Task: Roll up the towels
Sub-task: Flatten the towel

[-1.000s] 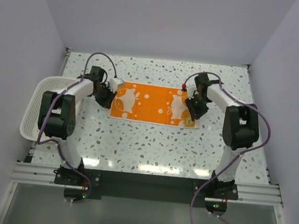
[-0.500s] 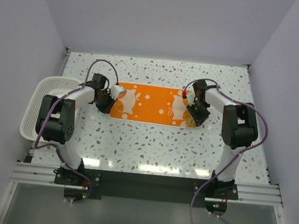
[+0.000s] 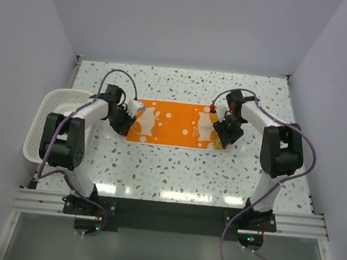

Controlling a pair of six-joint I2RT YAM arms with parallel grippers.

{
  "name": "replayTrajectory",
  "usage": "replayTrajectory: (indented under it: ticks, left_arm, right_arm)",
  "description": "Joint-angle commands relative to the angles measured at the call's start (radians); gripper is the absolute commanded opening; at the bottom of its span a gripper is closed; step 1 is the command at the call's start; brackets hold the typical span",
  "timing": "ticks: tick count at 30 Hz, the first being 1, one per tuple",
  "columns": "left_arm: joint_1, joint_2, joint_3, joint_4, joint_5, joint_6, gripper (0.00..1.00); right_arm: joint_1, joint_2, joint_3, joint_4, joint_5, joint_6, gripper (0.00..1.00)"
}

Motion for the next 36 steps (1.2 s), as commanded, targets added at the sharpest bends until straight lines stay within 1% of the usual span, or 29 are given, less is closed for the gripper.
replayTrajectory:
  ticks: [1,2,3,4,5,6,7,8,9,10,11,12,13,14,15,16,17,18,19,20,22,26,27,30,36]
  left_arm:
    - [0.005,0.011,0.152,-0.061,0.056,-0.026,0.35]
    - [0.008,0.021,0.19,-0.08,0.069,-0.032,0.38]
    - [0.016,0.044,0.263,-0.087,0.079,-0.05,0.43]
    - [0.021,0.058,0.299,-0.087,0.086,-0.064,0.45]
    - [0.025,0.074,0.368,-0.085,0.093,-0.079,0.47]
    - [0.033,0.107,0.402,-0.09,0.094,-0.086,0.48]
    - [0.036,0.126,0.433,-0.09,0.087,-0.093,0.5]
    - [0.041,0.144,0.491,-0.1,0.091,-0.095,0.5]
    - [0.048,0.17,0.511,-0.111,0.103,-0.086,0.5]
    - [0.051,0.175,0.52,-0.12,0.134,-0.072,0.5]
    - [0.053,0.173,0.513,-0.134,0.149,-0.02,0.5]
    - [0.053,0.158,0.496,-0.142,0.163,0.015,0.49]
    - [0.053,0.146,0.475,-0.149,0.194,0.049,0.49]
    - [0.053,0.132,0.423,-0.157,0.201,0.115,0.48]
    - [0.053,0.105,0.39,-0.142,0.2,0.121,0.47]
    - [0.053,0.094,0.363,-0.09,0.162,0.115,0.47]
    - [0.053,0.085,0.327,-0.068,0.151,0.098,0.47]
    - [0.054,0.089,0.326,-0.061,0.146,0.094,0.47]
    - [0.054,0.098,0.332,-0.053,0.145,0.085,0.47]
    - [0.054,0.109,0.356,-0.026,0.142,0.039,0.47]
    - [0.056,0.158,0.397,0.007,0.13,-0.009,0.47]
    - [0.056,0.276,0.577,0.034,0.102,-0.095,0.48]
    - [0.056,0.322,0.606,0.033,0.094,-0.106,0.48]
    - [0.064,0.4,0.698,0.041,0.065,-0.155,0.47]
    - [0.071,0.488,0.777,0.068,0.048,-0.212,0.47]
  right_arm:
    - [-0.02,-0.098,0.129,-0.063,-0.121,0.006,0.51]
    - [-0.041,-0.092,0.163,-0.063,-0.134,0.011,0.54]
    - [-0.052,-0.066,0.236,-0.061,-0.14,0.027,0.55]
    - [-0.063,-0.046,0.274,-0.06,-0.143,0.037,0.56]
    - [-0.082,-0.021,0.319,-0.064,-0.14,0.046,0.56]
    - [-0.084,0.011,0.406,-0.072,-0.125,0.051,0.55]
    - [-0.087,0.075,0.452,-0.096,-0.109,0.055,0.54]
    - [-0.092,0.107,0.498,-0.116,-0.105,0.054,0.51]
    - [-0.093,0.13,0.563,-0.133,-0.121,0.049,0.49]
    - [-0.095,0.143,0.575,-0.151,-0.132,0.042,0.48]
    - [-0.095,0.135,0.571,-0.147,-0.137,0.011,0.47]
    - [-0.093,0.123,0.538,-0.144,-0.144,-0.009,0.47]
    - [-0.093,0.105,0.511,-0.138,-0.163,-0.027,0.46]
    - [-0.089,0.068,0.481,-0.133,-0.168,-0.064,0.45]
    - [-0.089,0.043,0.404,-0.115,-0.154,-0.074,0.45]
    - [-0.087,0.025,0.366,-0.056,-0.11,-0.072,0.45]
    - [-0.087,0.014,0.341,-0.034,-0.093,-0.048,0.43]
    - [-0.086,0.025,0.335,-0.027,-0.088,-0.038,0.41]
    - [-0.087,0.038,0.347,-0.008,-0.06,-0.02,0.4]
    - [-0.087,0.06,0.364,0.006,-0.045,0.027,0.4]
    - [-0.087,0.135,0.443,0.035,-0.027,0.058,0.4]
    - [-0.089,0.29,0.621,0.034,0.027,0.107,0.39]
    - [-0.09,0.346,0.693,0.028,0.035,0.112,0.39]
    - [-0.093,0.407,0.787,0.025,0.049,0.13,0.38]
    - [-0.095,0.502,0.873,0.046,0.056,0.166,0.39]
